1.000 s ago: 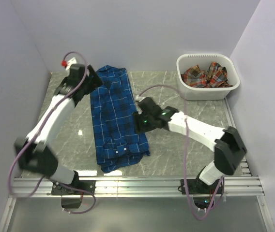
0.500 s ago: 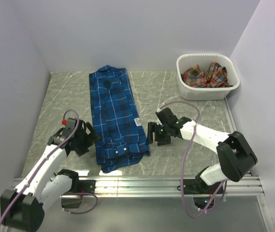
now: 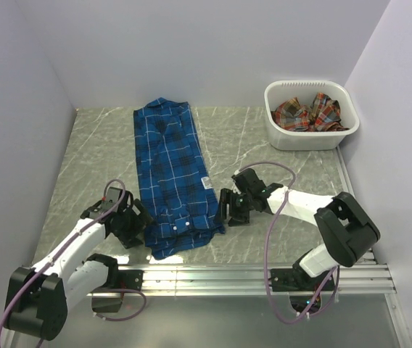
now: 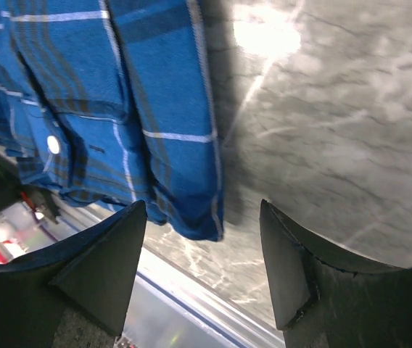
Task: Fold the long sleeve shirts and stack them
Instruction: Fold the shirt
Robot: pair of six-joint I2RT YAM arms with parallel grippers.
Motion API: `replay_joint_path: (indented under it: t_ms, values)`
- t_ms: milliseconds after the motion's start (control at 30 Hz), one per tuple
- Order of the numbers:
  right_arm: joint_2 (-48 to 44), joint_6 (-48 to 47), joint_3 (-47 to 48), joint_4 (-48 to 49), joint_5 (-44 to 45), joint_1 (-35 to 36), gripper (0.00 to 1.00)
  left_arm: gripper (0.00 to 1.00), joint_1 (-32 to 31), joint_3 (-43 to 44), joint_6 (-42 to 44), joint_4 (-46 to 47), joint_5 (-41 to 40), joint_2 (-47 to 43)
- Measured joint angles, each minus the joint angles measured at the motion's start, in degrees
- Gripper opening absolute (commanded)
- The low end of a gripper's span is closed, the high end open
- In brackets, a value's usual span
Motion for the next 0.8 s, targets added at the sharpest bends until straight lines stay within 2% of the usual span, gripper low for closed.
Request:
replay_joint_path:
  t_ms: [467,600,767,800]
  values:
    - [6.05,3.17,0.42,9.01,-7.54,1.01,0.67,0.74,-2.93,-2.12,-2.36,8.11,6.14,3.15]
    - [7.04,3.23,1.16,9.29,-7.98,1.68,0.64,0.61,-3.50,-2.36,-2.99,8.96,6.80,4.04]
    - [8.17,3.10,1.70,9.33,-8.33,2.34,0.54,0.50,-3.78,-2.89,-3.04,8.96,6.60,4.02]
    - [8.41,3.02,1.92,9.25,-8.44,2.40,0.53,0.45,-3.85,-2.97,-3.04,8.98,6.60,4.04]
